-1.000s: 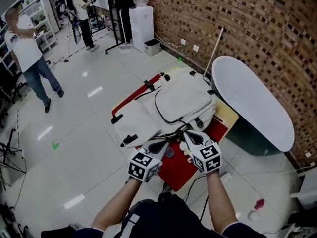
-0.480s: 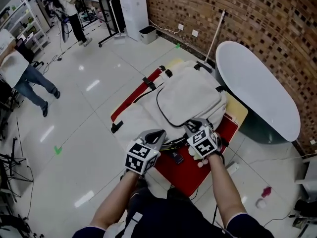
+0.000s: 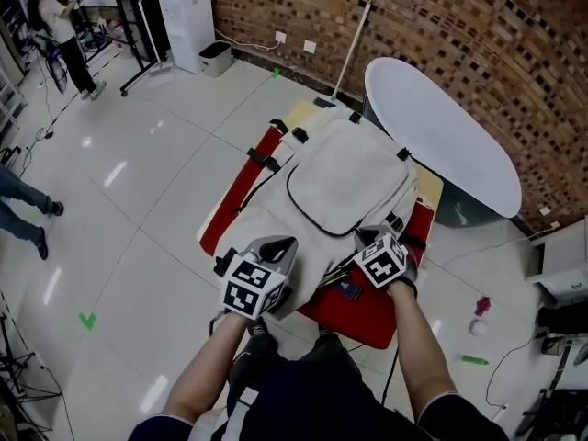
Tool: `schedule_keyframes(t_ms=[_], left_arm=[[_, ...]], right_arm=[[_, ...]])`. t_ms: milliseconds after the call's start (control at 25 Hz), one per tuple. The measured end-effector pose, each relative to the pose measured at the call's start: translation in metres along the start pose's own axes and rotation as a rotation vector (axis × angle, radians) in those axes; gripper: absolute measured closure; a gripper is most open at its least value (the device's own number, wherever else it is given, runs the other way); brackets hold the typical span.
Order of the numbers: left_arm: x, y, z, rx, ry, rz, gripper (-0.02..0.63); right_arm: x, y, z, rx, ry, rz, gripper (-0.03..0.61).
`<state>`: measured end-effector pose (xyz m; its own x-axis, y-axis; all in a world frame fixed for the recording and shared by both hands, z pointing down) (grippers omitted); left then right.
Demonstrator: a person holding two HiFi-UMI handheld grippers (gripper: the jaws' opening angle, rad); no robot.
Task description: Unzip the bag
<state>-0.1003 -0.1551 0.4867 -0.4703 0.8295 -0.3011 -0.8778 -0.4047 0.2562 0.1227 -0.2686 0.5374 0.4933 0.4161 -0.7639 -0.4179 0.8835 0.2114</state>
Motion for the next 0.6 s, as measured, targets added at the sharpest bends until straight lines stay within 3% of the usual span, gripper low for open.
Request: schedule_keyframes(t_ms=[280, 600], left_arm=[[0.012, 0.028, 0.013, 0.024, 0.057, 0.112, 0.614], [0.006, 0.031, 0.009, -0.009, 0.106, 0.154, 0.614]], right_arm=[[0.009, 0.024, -0.006, -0.099, 0.087, 0.096, 0.558], [0.006, 0.034, -0.025, -0.12, 0.109, -0.021, 0.558]])
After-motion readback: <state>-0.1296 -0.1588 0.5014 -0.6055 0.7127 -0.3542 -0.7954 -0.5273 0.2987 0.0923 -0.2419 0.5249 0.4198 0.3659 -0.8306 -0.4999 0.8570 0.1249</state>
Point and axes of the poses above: the fingertips, and each gripper's own axes: x backward along the fingers, y to its left, z out of its underside, the point moved 10 cm from there along x, backward along the fingers, and after that the axes turned 10 degrees about -y, right-handed, at the moved point
